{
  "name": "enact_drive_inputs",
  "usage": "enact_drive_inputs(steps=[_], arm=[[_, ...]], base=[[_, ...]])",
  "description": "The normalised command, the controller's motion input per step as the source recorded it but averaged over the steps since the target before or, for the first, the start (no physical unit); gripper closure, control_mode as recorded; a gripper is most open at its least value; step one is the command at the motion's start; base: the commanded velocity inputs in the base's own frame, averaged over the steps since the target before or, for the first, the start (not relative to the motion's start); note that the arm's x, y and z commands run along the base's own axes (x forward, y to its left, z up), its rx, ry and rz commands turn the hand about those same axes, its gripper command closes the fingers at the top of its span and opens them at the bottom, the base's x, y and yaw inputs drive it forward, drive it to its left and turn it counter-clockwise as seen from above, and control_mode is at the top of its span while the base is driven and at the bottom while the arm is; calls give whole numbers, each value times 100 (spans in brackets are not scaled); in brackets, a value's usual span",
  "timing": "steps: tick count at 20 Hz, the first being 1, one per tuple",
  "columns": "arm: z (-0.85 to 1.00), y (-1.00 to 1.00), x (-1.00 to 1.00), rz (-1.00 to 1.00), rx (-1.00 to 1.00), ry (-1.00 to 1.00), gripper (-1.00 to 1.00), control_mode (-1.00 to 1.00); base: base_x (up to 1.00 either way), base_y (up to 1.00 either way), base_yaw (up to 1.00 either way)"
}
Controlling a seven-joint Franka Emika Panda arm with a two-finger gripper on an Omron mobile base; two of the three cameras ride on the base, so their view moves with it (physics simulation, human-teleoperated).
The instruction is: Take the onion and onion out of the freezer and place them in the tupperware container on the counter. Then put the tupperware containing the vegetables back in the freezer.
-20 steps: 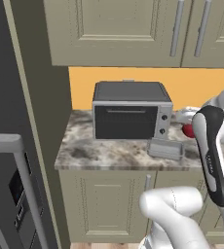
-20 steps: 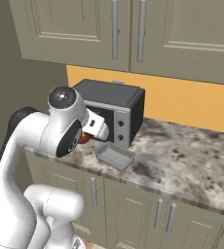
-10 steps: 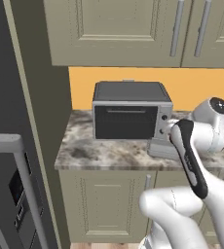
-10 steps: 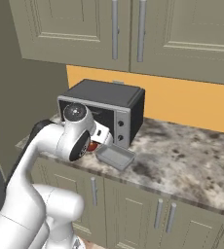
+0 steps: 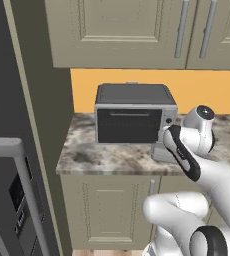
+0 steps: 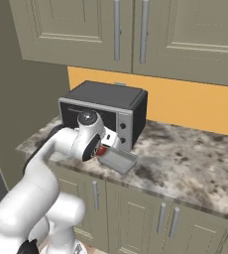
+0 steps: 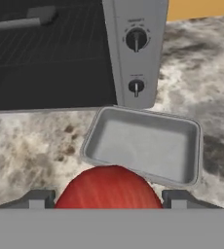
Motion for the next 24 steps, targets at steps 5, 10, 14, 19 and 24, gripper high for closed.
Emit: enact_drive_inputs(steps=[5, 10, 14, 19, 24], arm=[[-43, -19, 41, 0, -2, 4, 100, -100], [-31, -13, 31, 0, 0, 2, 100, -100], [-33, 0, 29, 0, 0, 2, 100, -100], [-29, 0, 39, 0, -1, 2, 100, -100], [-28, 0, 18, 0, -1, 3, 100, -100]], base=[[0, 0, 0], [0, 0, 0], [0, 0, 0], [0, 0, 0], [0, 0, 0]])
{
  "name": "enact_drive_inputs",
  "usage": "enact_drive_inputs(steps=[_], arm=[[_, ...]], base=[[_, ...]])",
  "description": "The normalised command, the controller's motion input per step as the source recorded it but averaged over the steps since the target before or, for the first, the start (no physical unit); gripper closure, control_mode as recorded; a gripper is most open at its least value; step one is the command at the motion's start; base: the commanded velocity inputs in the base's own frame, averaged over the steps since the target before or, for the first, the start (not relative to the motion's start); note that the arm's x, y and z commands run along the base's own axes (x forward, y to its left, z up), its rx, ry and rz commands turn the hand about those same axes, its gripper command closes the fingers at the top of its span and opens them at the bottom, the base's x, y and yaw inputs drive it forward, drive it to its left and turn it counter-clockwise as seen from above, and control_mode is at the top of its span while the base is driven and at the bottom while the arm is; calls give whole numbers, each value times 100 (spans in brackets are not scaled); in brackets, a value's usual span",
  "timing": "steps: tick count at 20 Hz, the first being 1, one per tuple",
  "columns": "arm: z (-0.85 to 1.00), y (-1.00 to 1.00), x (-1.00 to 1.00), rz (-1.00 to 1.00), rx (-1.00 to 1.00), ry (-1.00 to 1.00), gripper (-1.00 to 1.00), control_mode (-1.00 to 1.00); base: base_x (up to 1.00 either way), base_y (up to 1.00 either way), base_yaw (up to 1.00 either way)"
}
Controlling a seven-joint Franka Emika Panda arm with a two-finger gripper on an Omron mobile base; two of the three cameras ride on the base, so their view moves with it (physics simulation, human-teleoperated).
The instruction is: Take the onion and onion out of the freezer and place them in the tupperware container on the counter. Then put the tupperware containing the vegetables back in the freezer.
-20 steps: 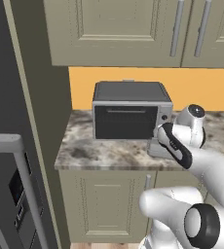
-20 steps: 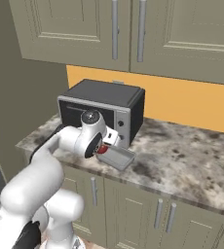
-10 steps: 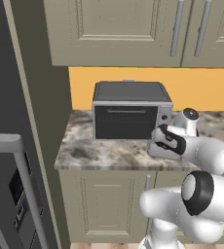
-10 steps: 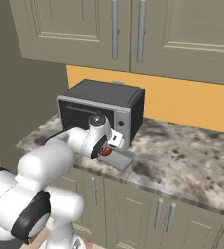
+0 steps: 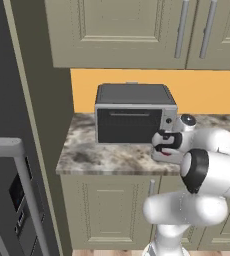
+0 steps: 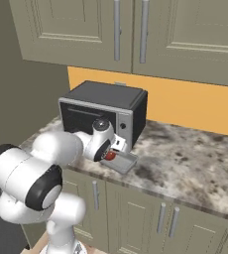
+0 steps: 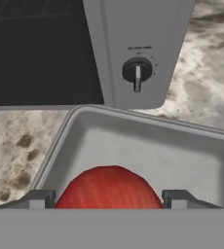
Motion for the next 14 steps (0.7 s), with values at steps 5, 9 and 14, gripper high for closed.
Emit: enact_drive_inputs(steps=[5, 9, 14], arm=[[-21, 0, 6, 0, -1, 0, -100, -100], [-19, 0, 14, 0, -1, 0, -100, -100], [-6, -5, 7, 0, 0, 0, -100, -100]], base=[[0, 0, 0], [0, 0, 0], [0, 0, 0]])
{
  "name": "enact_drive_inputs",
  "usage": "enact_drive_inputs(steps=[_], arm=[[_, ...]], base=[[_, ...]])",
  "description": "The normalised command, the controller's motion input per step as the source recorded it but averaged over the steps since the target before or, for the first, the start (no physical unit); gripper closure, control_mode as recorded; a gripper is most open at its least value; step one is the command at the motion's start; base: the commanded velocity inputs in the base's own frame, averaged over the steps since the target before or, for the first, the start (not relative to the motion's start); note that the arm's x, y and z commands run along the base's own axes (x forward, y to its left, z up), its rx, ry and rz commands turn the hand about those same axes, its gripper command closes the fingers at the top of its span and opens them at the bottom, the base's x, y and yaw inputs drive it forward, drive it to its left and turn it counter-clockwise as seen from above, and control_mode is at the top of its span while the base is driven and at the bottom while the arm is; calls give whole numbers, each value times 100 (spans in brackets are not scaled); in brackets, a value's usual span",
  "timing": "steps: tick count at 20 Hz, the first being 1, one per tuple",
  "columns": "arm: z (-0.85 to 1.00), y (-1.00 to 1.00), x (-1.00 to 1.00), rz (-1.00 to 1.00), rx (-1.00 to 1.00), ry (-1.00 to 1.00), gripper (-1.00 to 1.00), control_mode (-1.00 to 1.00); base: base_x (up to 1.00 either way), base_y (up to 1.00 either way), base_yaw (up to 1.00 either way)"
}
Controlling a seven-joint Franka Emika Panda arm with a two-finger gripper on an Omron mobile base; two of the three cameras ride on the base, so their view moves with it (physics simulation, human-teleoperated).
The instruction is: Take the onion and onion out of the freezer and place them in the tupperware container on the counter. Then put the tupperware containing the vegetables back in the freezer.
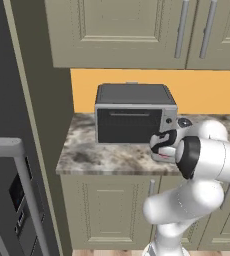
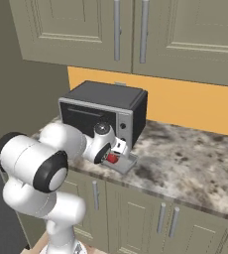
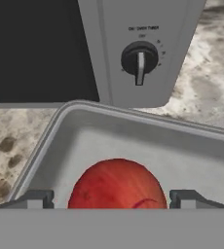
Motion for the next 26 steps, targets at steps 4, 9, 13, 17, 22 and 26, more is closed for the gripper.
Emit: enact_drive_inputs(steps=[4, 9, 13, 17, 22, 26], arm=[[14, -4, 0, 0, 0, -1, -100, -100], [49, 0, -3, 0, 0, -6, -100, -100], [98, 0, -45, 0, 1, -14, -100, -100], [100, 0, -64, 0, 4, -7, -100, -100], [100, 1, -73, 0, 9, 5, -100, -100], [100, 12, -89, -4, 10, 28, -100, -100]], base=[[0, 0, 0], [0, 0, 0], [0, 0, 0], [0, 0, 0], [0, 0, 0], [0, 0, 0]])
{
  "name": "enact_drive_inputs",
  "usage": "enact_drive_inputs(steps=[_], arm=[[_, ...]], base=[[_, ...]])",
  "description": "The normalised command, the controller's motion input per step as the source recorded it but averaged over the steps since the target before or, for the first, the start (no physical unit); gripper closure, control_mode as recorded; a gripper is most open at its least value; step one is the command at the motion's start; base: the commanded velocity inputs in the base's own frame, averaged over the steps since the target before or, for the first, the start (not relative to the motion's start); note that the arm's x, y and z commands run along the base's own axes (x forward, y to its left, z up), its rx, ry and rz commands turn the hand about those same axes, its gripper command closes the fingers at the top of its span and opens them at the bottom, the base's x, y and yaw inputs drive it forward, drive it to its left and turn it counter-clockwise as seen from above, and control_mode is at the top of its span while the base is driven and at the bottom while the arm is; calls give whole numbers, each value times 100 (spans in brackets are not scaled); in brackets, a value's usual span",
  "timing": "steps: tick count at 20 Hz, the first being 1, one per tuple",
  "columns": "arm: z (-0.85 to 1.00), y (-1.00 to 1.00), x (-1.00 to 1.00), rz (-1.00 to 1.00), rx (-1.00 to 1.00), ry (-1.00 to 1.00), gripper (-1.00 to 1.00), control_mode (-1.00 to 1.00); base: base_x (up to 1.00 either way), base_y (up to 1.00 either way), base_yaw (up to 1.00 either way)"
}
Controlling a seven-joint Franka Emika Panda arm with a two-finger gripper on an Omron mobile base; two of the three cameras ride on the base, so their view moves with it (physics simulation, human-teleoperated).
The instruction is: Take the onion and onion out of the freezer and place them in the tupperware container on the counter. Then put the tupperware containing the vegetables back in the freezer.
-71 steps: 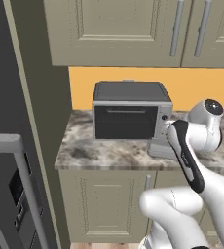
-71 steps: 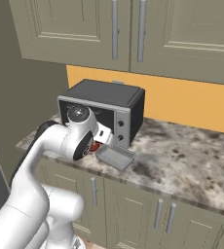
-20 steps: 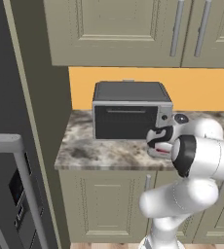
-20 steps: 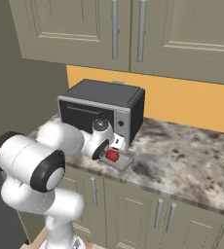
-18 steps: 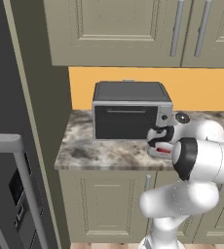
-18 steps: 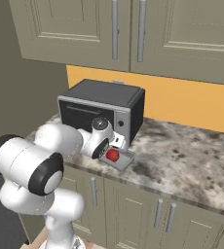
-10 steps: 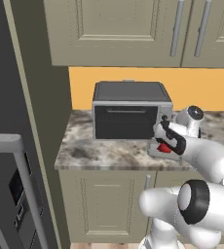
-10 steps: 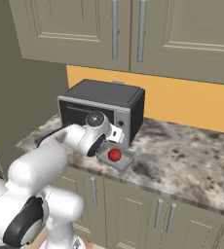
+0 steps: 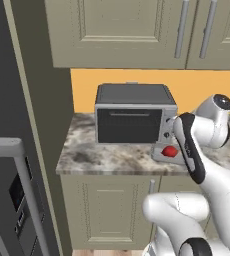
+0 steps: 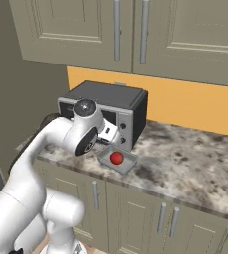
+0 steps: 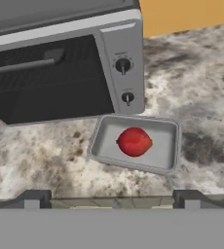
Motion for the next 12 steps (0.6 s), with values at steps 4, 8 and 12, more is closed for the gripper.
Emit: enact_drive_inputs(steps=[4, 8, 12], arm=[[96, 24, -92, -8, 8, 39, -100, -100], [55, 27, -100, -7, 3, 29, -100, -100], [4, 44, -96, -1, 0, 8, -100, -100]], base=[[0, 0, 0], [0, 0, 0], [0, 0, 0]])
